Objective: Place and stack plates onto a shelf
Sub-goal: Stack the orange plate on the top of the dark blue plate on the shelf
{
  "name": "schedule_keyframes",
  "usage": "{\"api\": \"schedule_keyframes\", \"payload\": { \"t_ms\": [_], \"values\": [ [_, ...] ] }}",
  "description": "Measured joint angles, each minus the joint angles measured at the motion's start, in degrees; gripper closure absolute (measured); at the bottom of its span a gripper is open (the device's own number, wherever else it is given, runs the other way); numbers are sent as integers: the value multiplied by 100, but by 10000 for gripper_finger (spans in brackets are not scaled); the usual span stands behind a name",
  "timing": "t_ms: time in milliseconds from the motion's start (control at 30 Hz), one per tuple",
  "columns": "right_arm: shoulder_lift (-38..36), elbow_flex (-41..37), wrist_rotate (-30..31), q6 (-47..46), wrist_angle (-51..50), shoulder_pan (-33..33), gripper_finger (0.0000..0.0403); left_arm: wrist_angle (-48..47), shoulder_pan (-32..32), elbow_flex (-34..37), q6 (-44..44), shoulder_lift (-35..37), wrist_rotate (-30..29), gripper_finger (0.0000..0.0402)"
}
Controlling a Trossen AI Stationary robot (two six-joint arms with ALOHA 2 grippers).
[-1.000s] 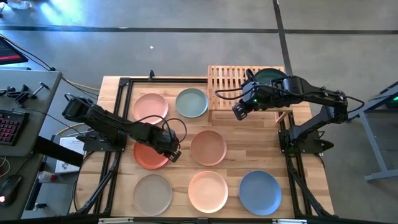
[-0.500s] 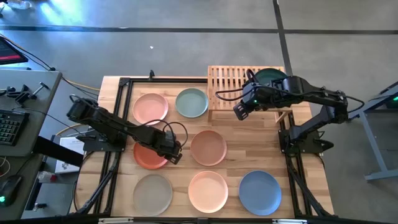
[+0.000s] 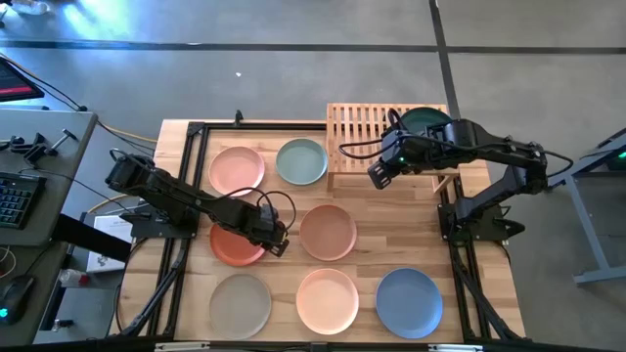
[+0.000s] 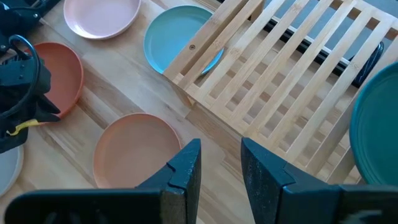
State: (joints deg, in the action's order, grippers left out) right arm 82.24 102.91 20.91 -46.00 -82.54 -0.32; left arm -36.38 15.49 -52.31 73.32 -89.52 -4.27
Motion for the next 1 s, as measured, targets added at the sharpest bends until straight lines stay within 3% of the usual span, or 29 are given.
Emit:
{"api": "schedule_keyframes", "payload": {
  "t_ms": [600, 1000],
  "values": [
    [0, 0, -2, 0, 0, 0, 311, -271, 16, 0, 125, 0, -50, 337],
    [0, 0, -2, 0, 0, 10, 311, -141, 120, -2, 256, -364, -37, 337]
  ]
}}
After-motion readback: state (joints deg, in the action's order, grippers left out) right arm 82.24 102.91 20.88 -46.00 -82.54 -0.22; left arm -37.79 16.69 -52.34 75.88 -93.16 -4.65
